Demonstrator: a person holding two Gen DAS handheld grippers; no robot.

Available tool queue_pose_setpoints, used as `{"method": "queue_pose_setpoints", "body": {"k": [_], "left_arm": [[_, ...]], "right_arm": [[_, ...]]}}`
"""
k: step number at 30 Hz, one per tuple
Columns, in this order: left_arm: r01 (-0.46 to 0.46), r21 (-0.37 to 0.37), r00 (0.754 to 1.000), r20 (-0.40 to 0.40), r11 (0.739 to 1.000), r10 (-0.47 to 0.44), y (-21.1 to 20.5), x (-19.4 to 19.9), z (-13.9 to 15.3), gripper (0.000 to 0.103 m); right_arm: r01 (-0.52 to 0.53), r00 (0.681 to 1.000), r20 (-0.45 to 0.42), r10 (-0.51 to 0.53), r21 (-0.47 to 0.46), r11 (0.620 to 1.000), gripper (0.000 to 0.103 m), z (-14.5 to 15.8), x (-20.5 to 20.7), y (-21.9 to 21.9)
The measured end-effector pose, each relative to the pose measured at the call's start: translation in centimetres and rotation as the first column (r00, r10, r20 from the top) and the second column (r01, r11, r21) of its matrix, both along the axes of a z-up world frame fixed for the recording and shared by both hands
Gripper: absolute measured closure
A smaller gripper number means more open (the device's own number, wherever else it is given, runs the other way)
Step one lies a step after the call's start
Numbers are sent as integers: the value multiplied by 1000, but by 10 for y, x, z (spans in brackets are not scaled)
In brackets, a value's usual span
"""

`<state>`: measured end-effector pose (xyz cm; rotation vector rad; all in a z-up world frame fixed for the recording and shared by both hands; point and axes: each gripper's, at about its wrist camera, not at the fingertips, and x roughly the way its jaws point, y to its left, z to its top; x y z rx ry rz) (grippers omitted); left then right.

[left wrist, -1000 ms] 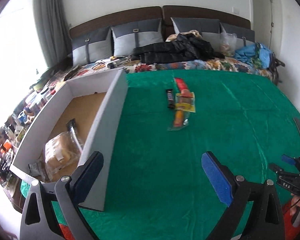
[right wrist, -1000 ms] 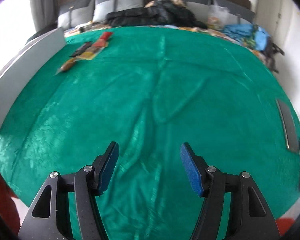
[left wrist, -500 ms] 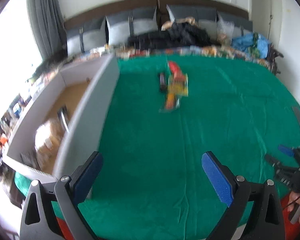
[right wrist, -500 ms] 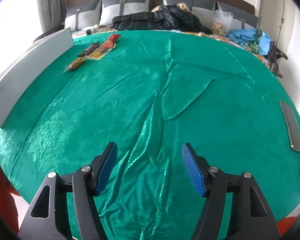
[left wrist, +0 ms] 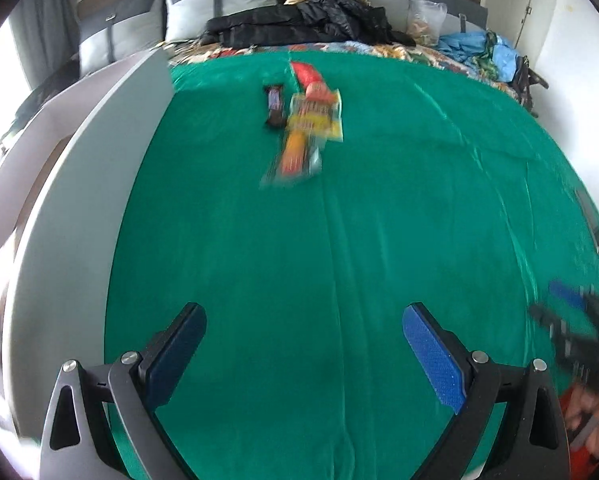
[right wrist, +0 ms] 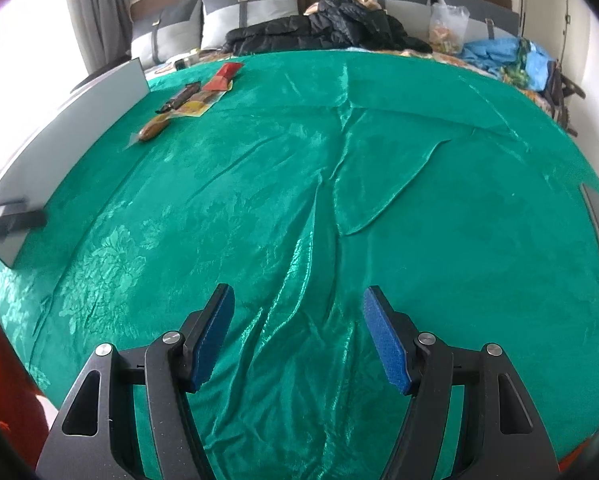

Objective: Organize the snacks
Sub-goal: 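Grasp the corn-printed sausage packet with the left tool and lift it, then move the right tool toward the red stick packet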

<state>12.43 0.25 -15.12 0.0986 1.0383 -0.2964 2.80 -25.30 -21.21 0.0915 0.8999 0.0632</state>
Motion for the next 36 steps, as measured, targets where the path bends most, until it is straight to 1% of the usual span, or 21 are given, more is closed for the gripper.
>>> {"method": "queue_pose_setpoints", "body": {"k": [4, 6, 8, 13, 15, 16, 17, 18, 19, 20, 22, 24, 27, 29, 31, 33, 36], "left_arm": [[11, -51, 999, -30, 999, -13, -8, 68, 0, 5], [0, -53, 999, -52, 999, -3, -14, 100, -6, 8], [-7, -42, 998, -70, 999, 4, -20, 123, -15, 14], [-30, -2, 994, -102, 1000, 30, -29, 157, -37, 20], [-41, 12, 994, -103, 999, 42, -29, 163, -42, 26], [-41, 14, 994, -102, 999, 43, -30, 165, -45, 32], [-34, 10, 994, -103, 999, 34, -31, 166, -47, 41], [-26, 6, 994, -103, 1000, 26, -32, 166, -48, 49], [-20, 34, 996, -81, 999, 23, -34, 164, -48, 55], [-15, 50, 997, -77, 999, 18, -36, 164, -48, 58], [-14, 57, 998, -59, 998, 17, -35, 160, -48, 61], [-32, 43, 998, -55, 999, 34, -30, 152, -47, 61], [-56, 6, 996, -63, 998, 56, -17, 127, -44, 61], [-50, 19, 997, -56, 999, 51, -9, 103, -42, 61], [-39, 47, 998, -40, 998, 41, 0, 74, -41, 61], [-39, 66, 999, -29, 997, 41, 6, 57, -43, 61], [-54, 81, 999, -2, 995, 55, 16, 39, -49, 55]], "right_arm": [[-5, 1000, -5, 5, 27, 1000, 33, -1, 1, -3], [-5, 1000, -11, 6, 45, 999, 33, -2, 1, -5], [-1, 1000, -16, 2, 63, 998, 33, -2, 2, -8], [10, 1000, -20, -7, 105, 994, 33, -2, 4, -15], [15, 1000, -21, -13, 123, 992, 33, -2, 6, -18], [17, 1000, -21, -15, 131, 991, 33, -1, 6, -19], [19, 1000, -21, -16, 138, 990, 33, -1, 7, -20], [22, 1000, -21, -19, 147, 989, 33, -1, 7, -22], [24, 1000, -20, -21, 152, 988, 33, -1, 6, -22], [26, 1000, -20, -24, 159, 987, 33, -1, 7, -23], [29, 999, -20, -27, 164, 986, 33, -1, 7, -25], [34, 999, -21, -31, 166, 986, 33, -1, 7, -25], [44, 999, -22, -41, 169, 985, 33, -1, 7, -28], [50, 999, -22, -47, 172, 984, 33, -1, 7, -29], [52, 999, -20, -49, 170, 984, 33, -1, 7, -29], [49, 999, -18, -47, 156, 987, 33, -2, 6, -26], [42, 999, -14, -41, 137, 990, 33, -2, 7, -23]]}}
